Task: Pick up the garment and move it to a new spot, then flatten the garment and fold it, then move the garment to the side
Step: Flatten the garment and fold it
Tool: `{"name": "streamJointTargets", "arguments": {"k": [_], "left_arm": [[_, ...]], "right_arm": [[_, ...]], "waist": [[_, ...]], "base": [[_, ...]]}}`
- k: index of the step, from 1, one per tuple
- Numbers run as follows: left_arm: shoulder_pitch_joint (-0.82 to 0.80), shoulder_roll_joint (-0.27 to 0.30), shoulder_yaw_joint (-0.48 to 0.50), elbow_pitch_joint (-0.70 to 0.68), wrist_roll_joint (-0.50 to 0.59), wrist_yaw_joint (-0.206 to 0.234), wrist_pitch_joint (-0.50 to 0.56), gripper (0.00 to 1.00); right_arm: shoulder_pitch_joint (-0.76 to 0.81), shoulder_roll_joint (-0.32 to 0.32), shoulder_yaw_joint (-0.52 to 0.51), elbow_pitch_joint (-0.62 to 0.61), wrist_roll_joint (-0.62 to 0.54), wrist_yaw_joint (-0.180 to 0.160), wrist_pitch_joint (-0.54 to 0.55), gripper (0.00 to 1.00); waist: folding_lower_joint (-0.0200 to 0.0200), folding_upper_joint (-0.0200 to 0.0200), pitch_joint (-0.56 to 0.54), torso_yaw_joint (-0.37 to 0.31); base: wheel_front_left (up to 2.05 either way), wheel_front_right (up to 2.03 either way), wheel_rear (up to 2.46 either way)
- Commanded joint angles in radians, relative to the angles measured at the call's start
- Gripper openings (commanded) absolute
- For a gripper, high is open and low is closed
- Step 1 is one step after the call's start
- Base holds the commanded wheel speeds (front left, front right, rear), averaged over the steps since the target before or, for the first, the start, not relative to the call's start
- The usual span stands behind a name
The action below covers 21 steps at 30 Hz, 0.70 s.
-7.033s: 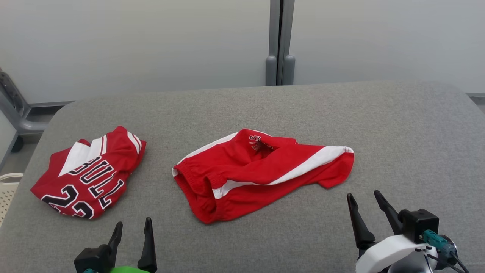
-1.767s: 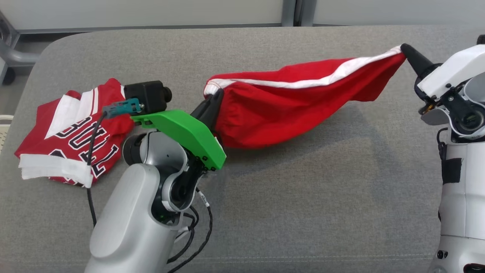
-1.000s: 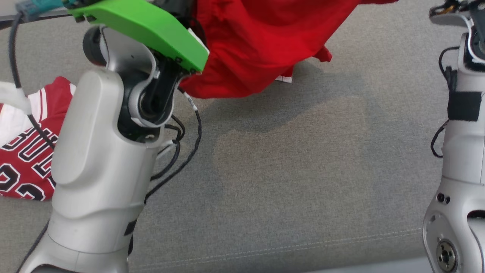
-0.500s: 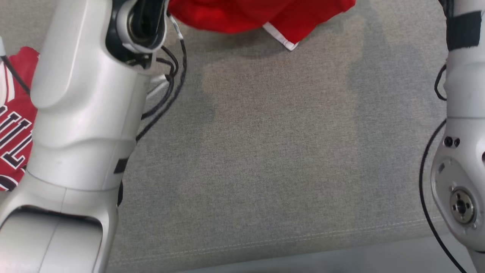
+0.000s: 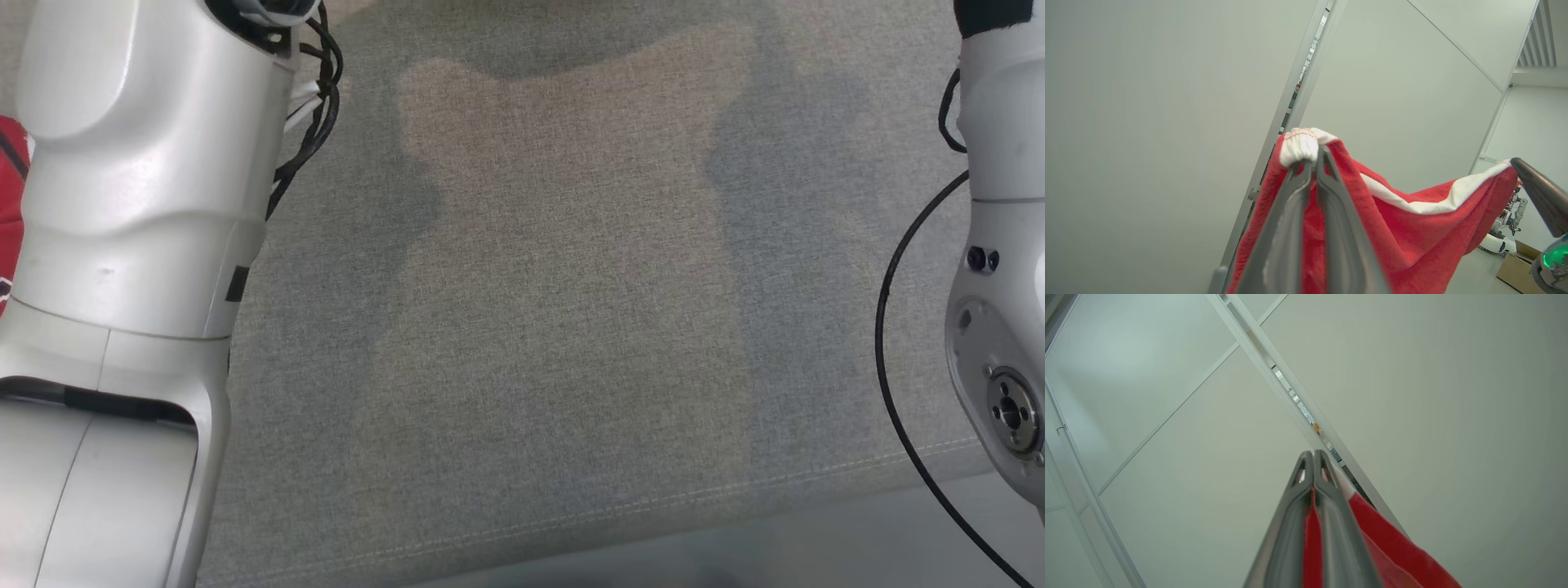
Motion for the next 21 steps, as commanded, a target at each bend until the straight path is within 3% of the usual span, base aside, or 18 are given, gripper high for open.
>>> {"name": "streamJointTargets", "arguments": {"k": [1,8,15,21], "left_arm": [[0.005,0.003,-0.015,0.015,0.014,-0.009,-0.005,0.00],[0.102,0.002,-0.111,0.051,-0.050,-0.047,-0.008,0.00],[0.233,0.007,-0.226,0.063,-0.059,-0.053,0.080,0.00],[0.394,0.066,-0.251,-0.009,-0.055,0.010,0.133,0.00]], "right_arm": [[0.015,0.001,0.015,0.007,-0.011,0.000,-0.002,0.00],[0.146,-0.033,0.078,-0.015,0.060,0.000,0.138,0.00],[0.402,-0.108,0.097,-0.203,0.111,0.000,0.370,0.00],[0.664,-0.100,0.035,-0.383,0.078,0.000,0.508,0.00]], "waist": [[0.0000,0.0000,0.007,-0.001],[0.0000,0.0000,0.019,0.023],[0.0000,0.0000,-0.037,0.057],[0.0000,0.0000,-0.116,0.073]], "base": [[0.00,0.00,0.00],[0.00,0.00,0.00],[0.00,0.00,0.00],[0.00,0.00,0.00]]}}
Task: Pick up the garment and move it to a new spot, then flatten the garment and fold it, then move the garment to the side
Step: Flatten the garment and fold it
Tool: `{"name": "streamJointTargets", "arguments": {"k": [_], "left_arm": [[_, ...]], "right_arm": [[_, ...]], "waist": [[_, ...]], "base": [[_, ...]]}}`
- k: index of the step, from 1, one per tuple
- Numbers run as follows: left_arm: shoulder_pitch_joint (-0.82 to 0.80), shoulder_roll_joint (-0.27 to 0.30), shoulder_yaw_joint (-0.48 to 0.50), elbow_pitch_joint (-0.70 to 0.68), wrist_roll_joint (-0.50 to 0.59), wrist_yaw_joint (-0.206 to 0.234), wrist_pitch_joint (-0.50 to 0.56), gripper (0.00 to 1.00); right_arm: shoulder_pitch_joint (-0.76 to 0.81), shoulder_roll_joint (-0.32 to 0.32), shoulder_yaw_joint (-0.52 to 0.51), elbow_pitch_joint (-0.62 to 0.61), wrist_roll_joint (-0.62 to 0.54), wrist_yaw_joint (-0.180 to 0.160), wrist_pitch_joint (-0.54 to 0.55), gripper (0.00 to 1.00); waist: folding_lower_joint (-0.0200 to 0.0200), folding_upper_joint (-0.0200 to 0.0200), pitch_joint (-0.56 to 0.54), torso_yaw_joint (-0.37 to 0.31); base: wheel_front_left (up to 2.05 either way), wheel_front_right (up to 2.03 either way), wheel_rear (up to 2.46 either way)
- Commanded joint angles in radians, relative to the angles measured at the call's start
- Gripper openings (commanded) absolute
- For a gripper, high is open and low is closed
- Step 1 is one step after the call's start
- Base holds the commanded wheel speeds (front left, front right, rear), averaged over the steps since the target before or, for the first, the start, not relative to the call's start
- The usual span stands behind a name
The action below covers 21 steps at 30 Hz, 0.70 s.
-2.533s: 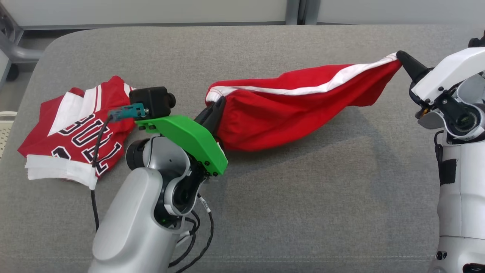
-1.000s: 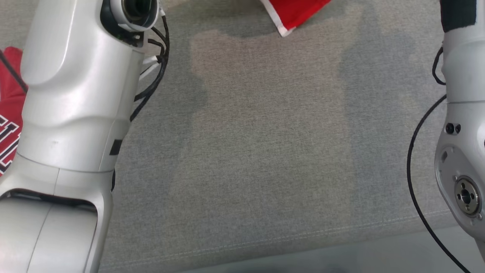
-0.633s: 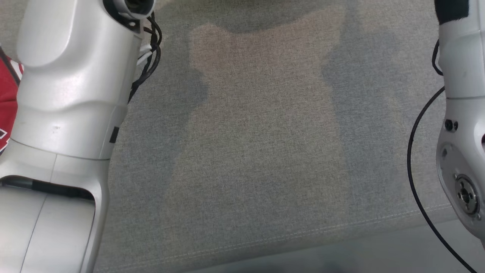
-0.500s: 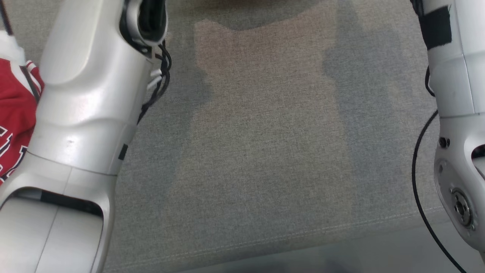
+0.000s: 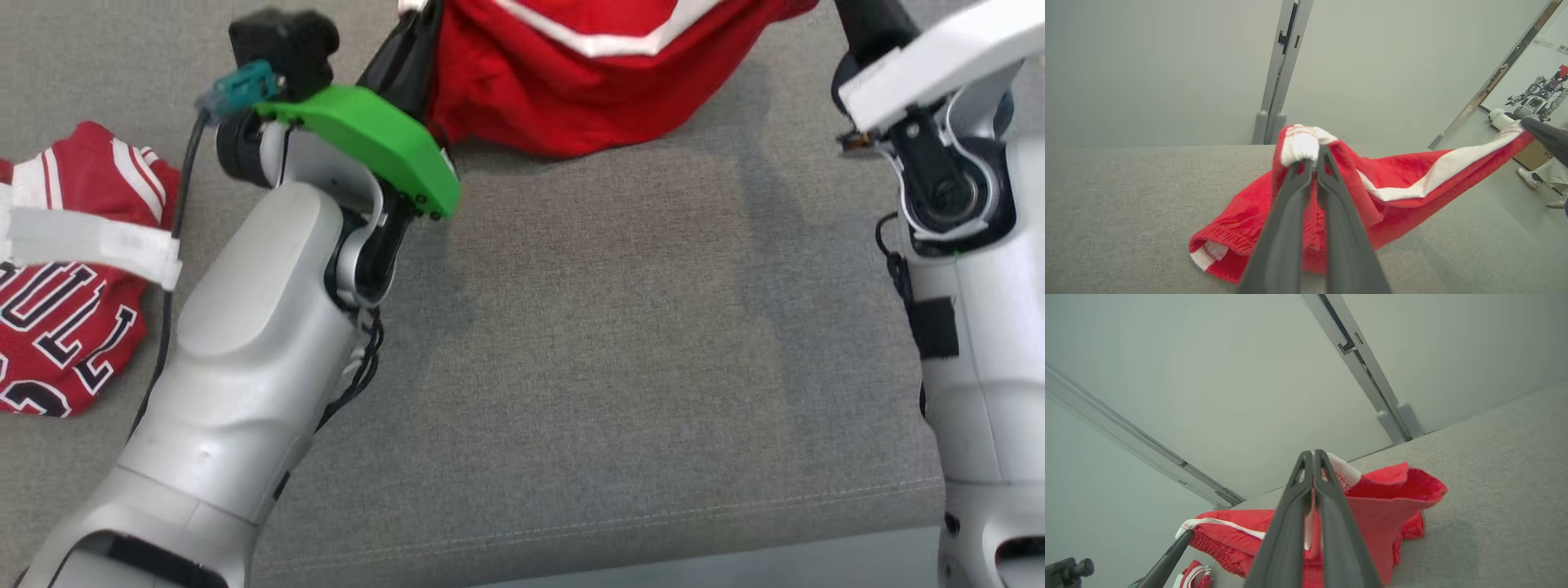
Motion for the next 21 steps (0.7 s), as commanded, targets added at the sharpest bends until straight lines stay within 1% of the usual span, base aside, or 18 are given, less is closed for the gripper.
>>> {"name": "streamJointTargets", "arguments": {"k": [1,6,9,12,13,14,16,18,21], "left_arm": [[0.048,0.020,-0.008,-0.019,0.008,0.019,0.010,0.00],[0.210,0.106,-0.064,-0.132,0.033,0.055,0.075,0.00],[0.293,0.154,-0.098,-0.211,0.047,0.083,0.122,0.00],[0.360,0.200,-0.132,-0.282,0.067,0.111,0.162,0.00],[0.380,0.211,-0.143,-0.303,0.071,0.119,0.174,0.00],[0.380,0.211,-0.143,-0.303,0.071,0.119,0.174,0.00],[0.419,0.230,-0.164,-0.344,0.077,0.129,0.197,0.00],[0.450,0.249,-0.184,-0.375,0.085,0.143,0.220,0.00],[0.490,0.266,-0.214,-0.413,0.095,0.161,0.252,0.00]], "right_arm": [[0.059,0.008,-0.019,-0.028,-0.017,0.000,0.024,0.00],[0.258,0.049,-0.115,-0.143,-0.088,0.000,0.147,0.00],[0.350,0.070,-0.147,-0.209,-0.144,0.000,0.213,0.00],[0.435,0.084,-0.173,-0.261,-0.192,0.000,0.302,0.00],[0.461,0.088,-0.170,-0.284,-0.208,0.000,0.340,0.00],[0.461,0.088,-0.170,-0.284,-0.208,0.000,0.340,0.00],[0.517,0.087,-0.157,-0.332,-0.242,0.000,0.427,0.00],[0.568,0.065,-0.143,-0.386,-0.278,0.000,0.504,0.00],[0.638,0.057,-0.131,-0.461,-0.293,0.000,0.602,0.00]], "waist": [[0.0000,0.0000,-0.058,0.017],[0.0000,0.0000,-0.129,0.024],[0.0000,0.0000,-0.163,0.028],[0.0000,0.0000,-0.195,0.036],[0.0000,0.0000,-0.205,0.038],[0.0000,0.0000,-0.205,0.038],[0.0000,0.0000,-0.225,0.040],[0.0000,0.0000,-0.245,0.038],[0.0000,0.0000,-0.268,0.034]], "base": [[0.00,0.00,0.00],[0.00,0.00,0.00],[0.00,0.00,0.00],[0.00,0.00,0.00],[0.00,0.00,0.00],[0.00,0.00,0.00],[0.00,0.00,0.00],[0.00,0.00,0.00],[0.00,0.00,0.00]]}}
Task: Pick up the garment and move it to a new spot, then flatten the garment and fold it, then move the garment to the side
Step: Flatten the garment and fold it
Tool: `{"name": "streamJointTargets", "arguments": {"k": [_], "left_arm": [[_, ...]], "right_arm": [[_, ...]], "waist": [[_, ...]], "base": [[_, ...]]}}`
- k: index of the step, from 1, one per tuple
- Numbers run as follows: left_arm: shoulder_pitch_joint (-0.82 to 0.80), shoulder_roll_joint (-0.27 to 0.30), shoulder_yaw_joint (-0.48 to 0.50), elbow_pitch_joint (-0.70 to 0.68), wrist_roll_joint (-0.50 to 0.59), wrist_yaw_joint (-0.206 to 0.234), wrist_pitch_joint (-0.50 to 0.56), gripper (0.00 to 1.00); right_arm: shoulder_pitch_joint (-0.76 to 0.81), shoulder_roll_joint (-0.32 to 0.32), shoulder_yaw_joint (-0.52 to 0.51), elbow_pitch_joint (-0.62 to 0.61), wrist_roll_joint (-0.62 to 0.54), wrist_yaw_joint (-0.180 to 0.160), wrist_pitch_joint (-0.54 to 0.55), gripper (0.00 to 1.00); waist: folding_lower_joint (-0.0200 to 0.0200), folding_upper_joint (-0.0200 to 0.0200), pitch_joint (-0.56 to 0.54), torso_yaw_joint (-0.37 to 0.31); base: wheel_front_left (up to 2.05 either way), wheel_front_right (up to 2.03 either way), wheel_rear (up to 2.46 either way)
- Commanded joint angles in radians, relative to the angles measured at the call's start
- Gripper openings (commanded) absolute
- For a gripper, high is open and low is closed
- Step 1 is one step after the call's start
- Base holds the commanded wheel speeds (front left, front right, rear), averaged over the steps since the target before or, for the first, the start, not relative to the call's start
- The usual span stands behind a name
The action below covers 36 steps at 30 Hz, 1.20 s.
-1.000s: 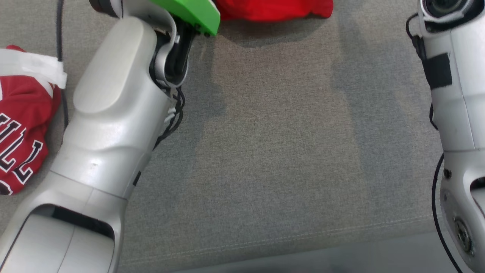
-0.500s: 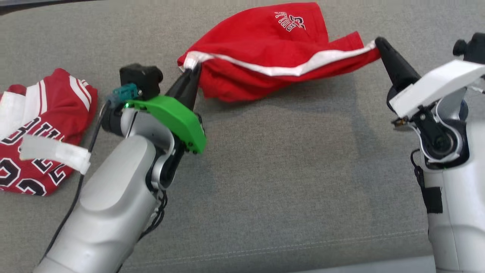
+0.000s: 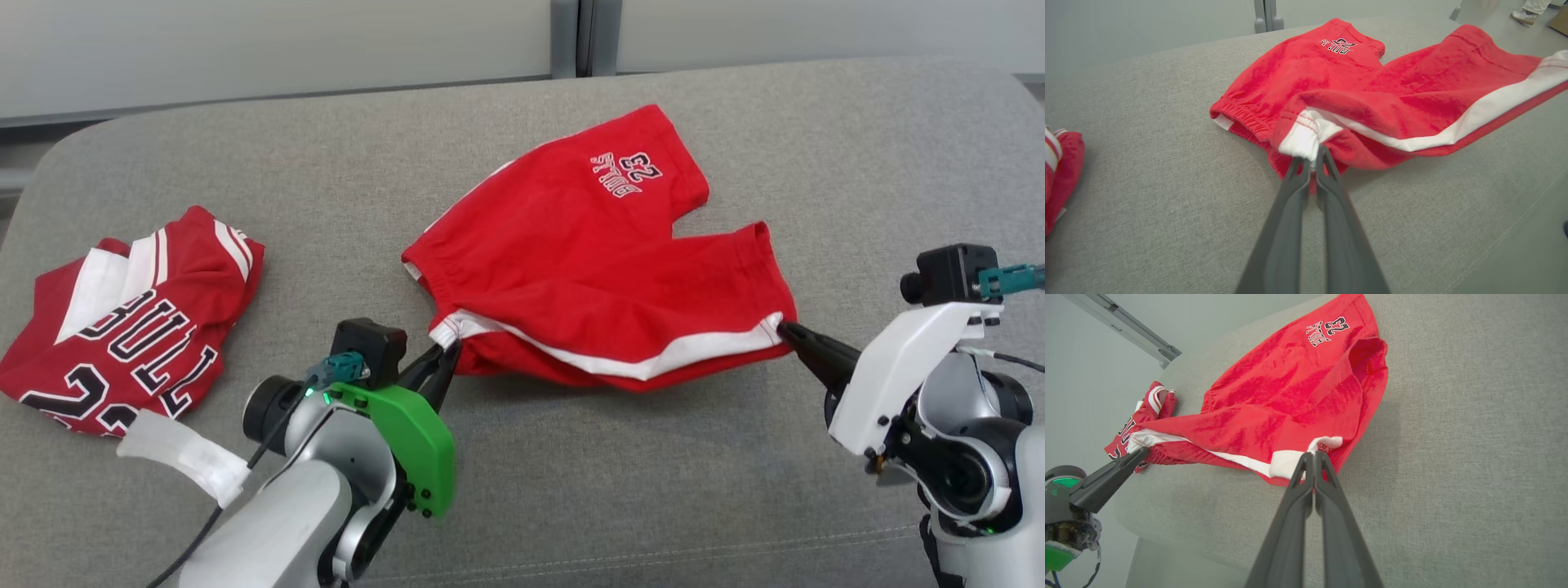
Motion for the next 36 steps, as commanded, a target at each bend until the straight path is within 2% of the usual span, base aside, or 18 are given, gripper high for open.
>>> {"name": "streamJointTargets", "arguments": {"k": [1,9,18,28,29,30,36], "left_arm": [[0.025,0.013,-0.013,-0.012,0.013,0.010,0.012,0.00],[0.088,0.056,-0.074,-0.054,0.043,0.045,0.075,0.00],[0.126,0.113,-0.135,-0.113,0.057,0.067,0.192,0.00],[0.066,0.130,-0.134,-0.210,0.045,0.104,0.313,0.00],[0.056,0.126,-0.131,-0.214,0.038,0.108,0.333,0.00],[-0.036,0.101,-0.126,-0.215,0.033,0.114,0.423,0.00],[-0.138,0.046,-0.114,-0.177,0.023,0.117,0.487,0.00]], "right_arm": [[0.040,-0.007,0.003,-0.031,-0.005,0.000,0.038,0.00],[0.187,-0.035,-0.006,-0.139,-0.012,0.000,0.206,0.00],[0.290,-0.024,-0.060,-0.197,-0.018,0.000,0.313,0.00],[0.181,0.027,-0.172,-0.220,0.008,0.000,0.237,0.00],[0.154,0.029,-0.183,-0.213,0.009,0.000,0.222,0.00],[0.030,0.035,-0.202,-0.145,-0.003,0.000,0.173,0.00],[-0.099,0.037,-0.193,-0.049,-0.021,0.000,0.126,0.00]], "waist": [[0.0001,-0.0001,-0.036,-0.001],[0.0001,-0.0001,-0.083,-0.012],[0.0001,-0.0001,-0.109,-0.013],[0.0001,-0.0001,-0.086,0.002],[0.0001,-0.0001,-0.082,0.003],[0.0001,-0.0001,-0.047,0.014],[0.0001,-0.0001,0.012,0.028]], "base": [[0.00,0.00,0.00],[0.00,0.00,0.00],[0.00,0.00,0.00],[0.00,0.00,0.00],[0.00,0.00,0.00],[0.00,0.00,0.00],[0.00,0.00,0.00]]}}
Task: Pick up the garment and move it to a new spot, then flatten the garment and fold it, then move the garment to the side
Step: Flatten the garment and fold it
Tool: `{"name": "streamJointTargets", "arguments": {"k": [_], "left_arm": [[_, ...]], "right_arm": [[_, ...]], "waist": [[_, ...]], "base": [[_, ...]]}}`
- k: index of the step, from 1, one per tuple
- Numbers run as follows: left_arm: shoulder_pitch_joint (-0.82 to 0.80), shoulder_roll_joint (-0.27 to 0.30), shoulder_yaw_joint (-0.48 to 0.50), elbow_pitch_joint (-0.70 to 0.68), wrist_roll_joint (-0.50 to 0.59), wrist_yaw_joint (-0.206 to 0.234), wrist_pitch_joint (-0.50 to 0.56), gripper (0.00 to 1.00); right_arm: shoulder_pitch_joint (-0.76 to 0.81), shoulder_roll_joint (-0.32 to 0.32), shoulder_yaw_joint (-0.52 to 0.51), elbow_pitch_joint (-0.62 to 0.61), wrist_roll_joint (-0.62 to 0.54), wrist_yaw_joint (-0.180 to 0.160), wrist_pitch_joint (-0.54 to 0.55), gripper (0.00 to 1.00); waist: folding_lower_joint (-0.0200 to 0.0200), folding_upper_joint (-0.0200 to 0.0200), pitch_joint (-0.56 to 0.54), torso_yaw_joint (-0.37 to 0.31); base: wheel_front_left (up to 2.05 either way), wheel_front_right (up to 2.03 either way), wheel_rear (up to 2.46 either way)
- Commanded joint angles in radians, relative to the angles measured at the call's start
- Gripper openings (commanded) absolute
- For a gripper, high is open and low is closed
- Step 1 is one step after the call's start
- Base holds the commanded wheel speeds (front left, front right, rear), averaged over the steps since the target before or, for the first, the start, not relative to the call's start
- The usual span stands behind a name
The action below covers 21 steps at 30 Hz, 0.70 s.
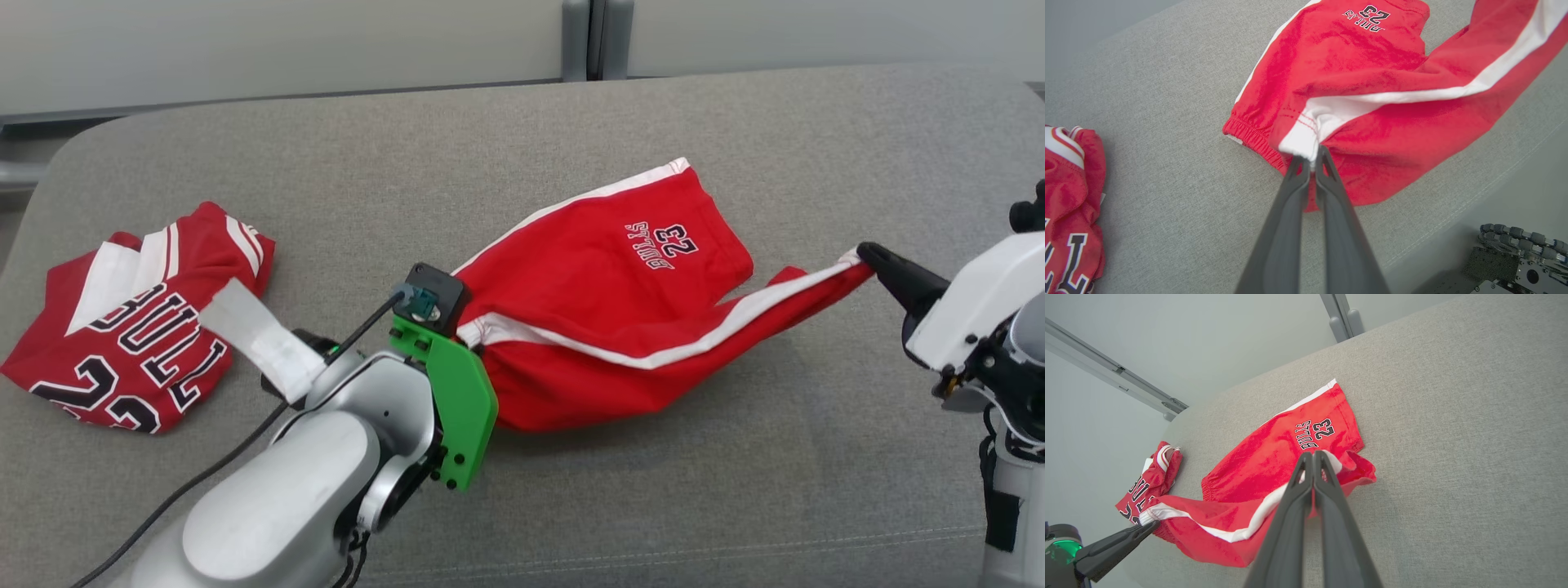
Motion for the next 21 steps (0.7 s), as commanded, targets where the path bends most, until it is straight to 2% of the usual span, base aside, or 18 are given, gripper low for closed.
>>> {"name": "streamJointTargets", "arguments": {"k": [1,10,21], "left_arm": [[-0.026,-0.009,0.006,0.009,-0.007,0.006,0.004,0.00],[-0.170,-0.111,0.060,0.135,-0.020,0.004,-0.015,0.00],[-0.263,-0.185,0.118,0.279,-0.013,0.010,-0.121,0.00]], "right_arm": [[-0.029,-0.001,-0.005,0.017,-0.007,0.000,-0.016,0.00],[-0.269,-0.001,-0.025,0.248,-0.052,0.000,-0.145,0.00],[-0.461,-0.002,-0.007,0.451,-0.142,0.000,-0.255,0.00]], "waist": [[0.0000,-0.0001,0.039,0.015],[0.0000,-0.0001,0.156,0.047],[0.0000,-0.0001,0.254,0.072]], "base": [[0.00,0.00,0.00],[0.00,0.00,0.00],[0.00,0.00,0.00]]}}
